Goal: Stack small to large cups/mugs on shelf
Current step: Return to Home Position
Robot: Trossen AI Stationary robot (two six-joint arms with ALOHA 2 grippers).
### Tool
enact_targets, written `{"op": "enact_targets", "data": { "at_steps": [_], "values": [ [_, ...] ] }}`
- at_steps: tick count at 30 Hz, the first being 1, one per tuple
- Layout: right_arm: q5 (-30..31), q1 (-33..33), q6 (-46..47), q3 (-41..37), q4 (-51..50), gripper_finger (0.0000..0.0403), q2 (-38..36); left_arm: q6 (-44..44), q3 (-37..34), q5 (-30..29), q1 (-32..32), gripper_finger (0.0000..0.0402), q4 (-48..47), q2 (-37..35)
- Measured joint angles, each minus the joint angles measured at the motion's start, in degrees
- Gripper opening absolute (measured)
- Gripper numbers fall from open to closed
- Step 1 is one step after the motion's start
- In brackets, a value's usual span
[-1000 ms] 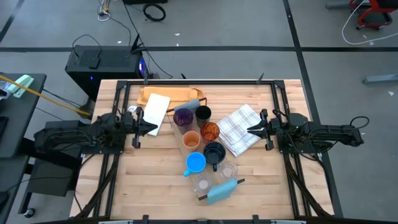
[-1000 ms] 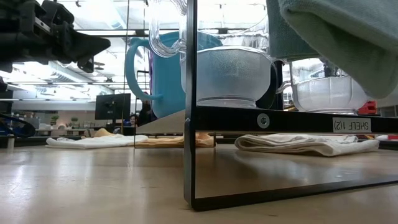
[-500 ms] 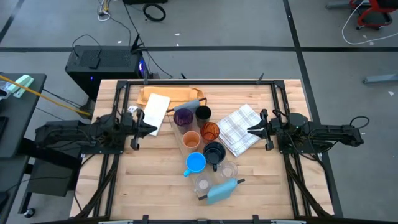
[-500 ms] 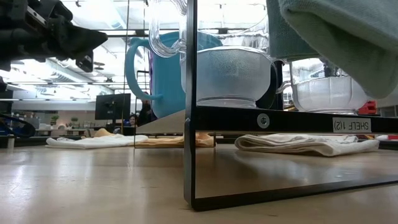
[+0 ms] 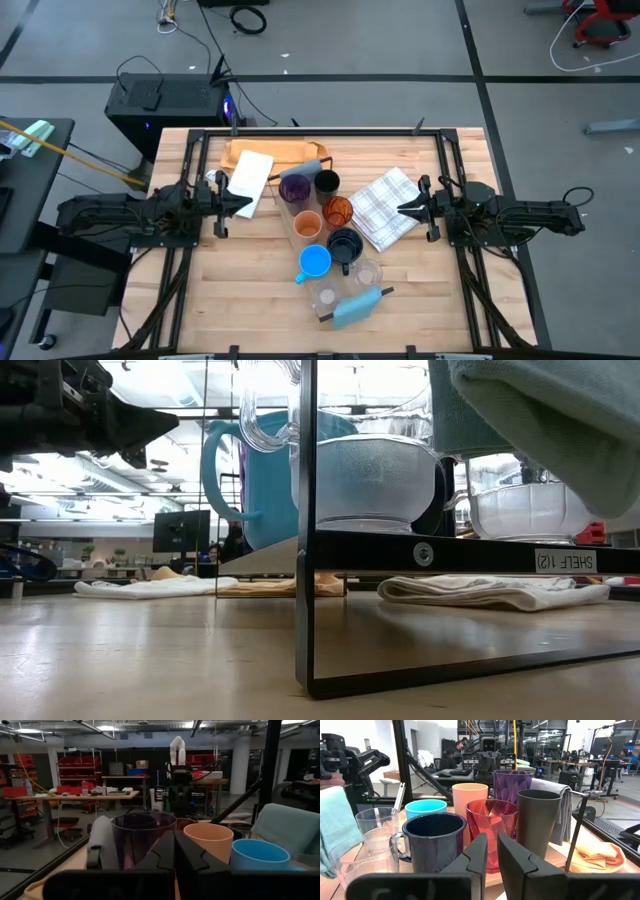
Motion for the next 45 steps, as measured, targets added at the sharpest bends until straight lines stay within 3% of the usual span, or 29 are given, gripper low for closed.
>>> {"op": "enact_targets", "data": {
  "at_steps": [17,45],
  "values": [
    [0.0,0.0,0.0,0.0,0.0,0.0049,0.0,-3.5,0.0,0.0,0.0,0.0071,-2.4,0.0],
    [0.0,0.0,0.0,0.0,0.0,0.0049,0.0,-1.5,0.0,0.0,0.0,0.0065,-3.2,0.1]
  ]
}}
